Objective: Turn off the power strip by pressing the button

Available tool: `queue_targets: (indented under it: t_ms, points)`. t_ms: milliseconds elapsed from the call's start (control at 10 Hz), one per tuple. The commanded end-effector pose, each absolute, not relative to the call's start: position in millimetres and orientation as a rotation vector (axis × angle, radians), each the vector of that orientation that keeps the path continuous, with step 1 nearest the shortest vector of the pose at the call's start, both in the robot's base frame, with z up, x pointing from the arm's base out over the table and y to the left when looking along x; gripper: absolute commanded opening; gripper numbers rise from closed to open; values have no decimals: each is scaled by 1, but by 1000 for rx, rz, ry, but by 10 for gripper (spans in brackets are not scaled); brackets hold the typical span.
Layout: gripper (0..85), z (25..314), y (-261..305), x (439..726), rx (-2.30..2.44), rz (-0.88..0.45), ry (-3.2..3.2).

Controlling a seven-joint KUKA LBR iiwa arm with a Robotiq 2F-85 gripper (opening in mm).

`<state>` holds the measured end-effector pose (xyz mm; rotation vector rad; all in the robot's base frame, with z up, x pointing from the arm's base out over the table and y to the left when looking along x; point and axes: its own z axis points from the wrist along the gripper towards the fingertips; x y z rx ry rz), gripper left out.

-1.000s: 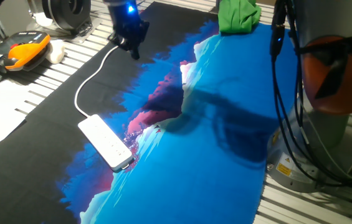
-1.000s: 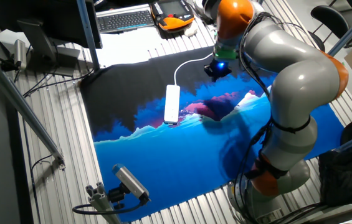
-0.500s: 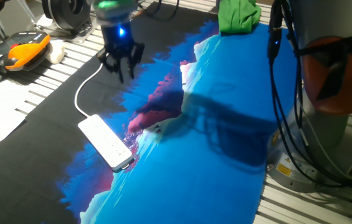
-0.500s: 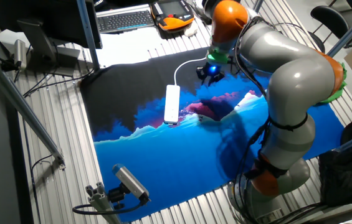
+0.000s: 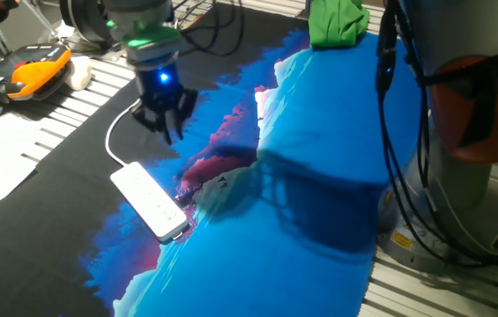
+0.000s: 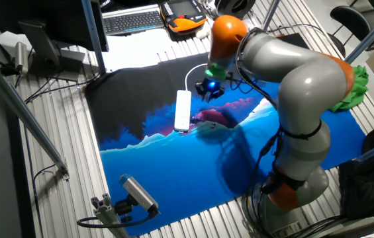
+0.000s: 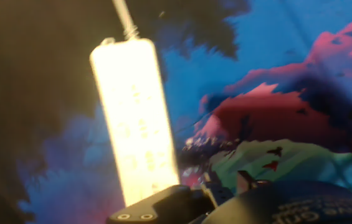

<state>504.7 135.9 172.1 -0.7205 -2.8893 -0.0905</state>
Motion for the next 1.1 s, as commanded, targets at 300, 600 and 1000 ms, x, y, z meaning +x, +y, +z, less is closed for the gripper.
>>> queue_targets:
  t_ms: [300, 600, 1000]
  points:
    - [0, 172, 153, 505, -164, 63, -2952]
    - [0, 172, 153, 505, -217, 28, -3014]
    - [0, 158, 191, 506, -609, -145, -2862]
